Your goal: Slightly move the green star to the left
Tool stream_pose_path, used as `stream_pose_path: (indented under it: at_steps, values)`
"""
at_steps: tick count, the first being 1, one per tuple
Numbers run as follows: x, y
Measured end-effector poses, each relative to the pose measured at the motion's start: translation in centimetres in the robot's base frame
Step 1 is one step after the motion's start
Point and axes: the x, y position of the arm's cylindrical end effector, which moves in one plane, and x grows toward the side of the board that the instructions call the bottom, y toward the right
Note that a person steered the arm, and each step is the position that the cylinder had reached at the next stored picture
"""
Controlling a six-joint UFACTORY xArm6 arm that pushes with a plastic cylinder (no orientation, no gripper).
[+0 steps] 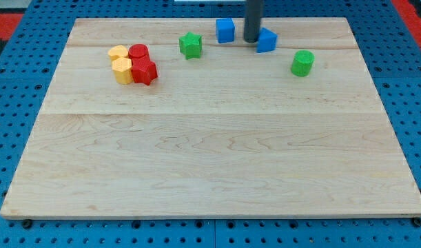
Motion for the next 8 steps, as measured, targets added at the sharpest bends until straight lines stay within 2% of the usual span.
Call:
stream_pose_path:
  at_steps: [2, 4, 5, 6, 8]
  values:
    - [0.2, 3.4]
    - [-3.4, 7.1]
    - [-1.9, 5.2]
    - [0.8, 0.4]
    - [0.7, -7.8]
